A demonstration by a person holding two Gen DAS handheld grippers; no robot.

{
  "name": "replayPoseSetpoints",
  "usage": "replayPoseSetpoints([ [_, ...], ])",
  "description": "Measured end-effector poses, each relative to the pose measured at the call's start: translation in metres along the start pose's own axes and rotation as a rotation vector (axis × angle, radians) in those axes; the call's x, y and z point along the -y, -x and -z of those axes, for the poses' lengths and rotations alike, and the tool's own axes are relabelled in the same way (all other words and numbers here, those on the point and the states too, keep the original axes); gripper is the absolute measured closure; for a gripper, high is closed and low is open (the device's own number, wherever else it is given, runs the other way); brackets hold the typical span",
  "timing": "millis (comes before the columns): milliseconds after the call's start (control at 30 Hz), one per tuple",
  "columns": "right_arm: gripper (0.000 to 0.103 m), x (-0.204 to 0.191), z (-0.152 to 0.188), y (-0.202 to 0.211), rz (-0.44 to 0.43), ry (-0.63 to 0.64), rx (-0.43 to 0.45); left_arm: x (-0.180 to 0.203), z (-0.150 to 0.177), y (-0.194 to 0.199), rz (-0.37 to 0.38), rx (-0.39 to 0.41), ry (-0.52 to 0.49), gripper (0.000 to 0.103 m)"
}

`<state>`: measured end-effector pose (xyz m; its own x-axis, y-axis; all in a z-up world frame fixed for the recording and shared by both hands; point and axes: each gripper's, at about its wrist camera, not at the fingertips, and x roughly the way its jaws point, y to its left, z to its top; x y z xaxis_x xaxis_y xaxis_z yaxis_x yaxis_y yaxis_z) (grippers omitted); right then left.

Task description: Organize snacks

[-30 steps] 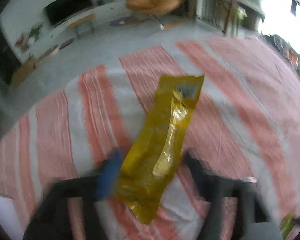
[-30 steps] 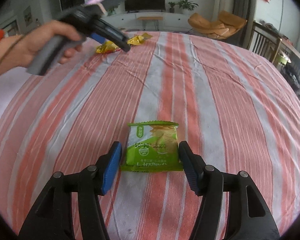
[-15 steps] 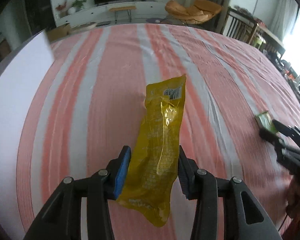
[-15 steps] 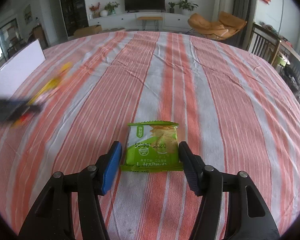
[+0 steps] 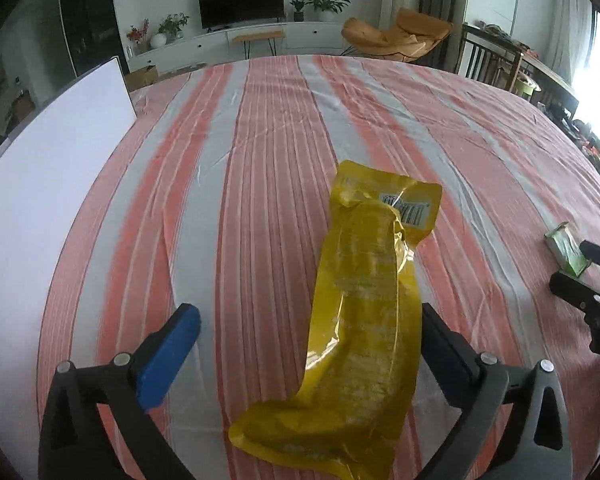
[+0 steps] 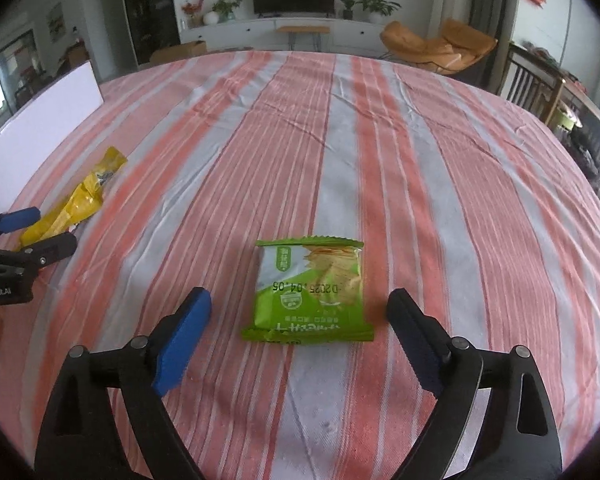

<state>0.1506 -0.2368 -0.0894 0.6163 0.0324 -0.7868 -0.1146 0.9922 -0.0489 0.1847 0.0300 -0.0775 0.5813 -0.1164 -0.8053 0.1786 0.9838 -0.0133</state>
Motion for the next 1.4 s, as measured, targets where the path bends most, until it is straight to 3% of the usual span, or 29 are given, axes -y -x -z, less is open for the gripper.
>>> replayPoseSetpoints([
  [1267, 0.009, 0.0009, 0.0004, -0.0002, 0.002, -0.005, -0.001, 0.0025, 0.0032, 0.003, -0.001, 0.001, 0.0, 0.0],
  [1333, 0.009, 0.0006, 0.0003, -0.0003, 0.002, -0.005, -0.001, 0.0021, 0.002, 0.0018, 0.001, -0.013, -0.002, 0.0],
  [1400, 0.009, 0.0014, 0.0003, -0.0002, -0.001, -0.011, -0.001, 0.0024, -0.0039, -0.0001, 0.009, -0.076, -0.008, 0.0],
])
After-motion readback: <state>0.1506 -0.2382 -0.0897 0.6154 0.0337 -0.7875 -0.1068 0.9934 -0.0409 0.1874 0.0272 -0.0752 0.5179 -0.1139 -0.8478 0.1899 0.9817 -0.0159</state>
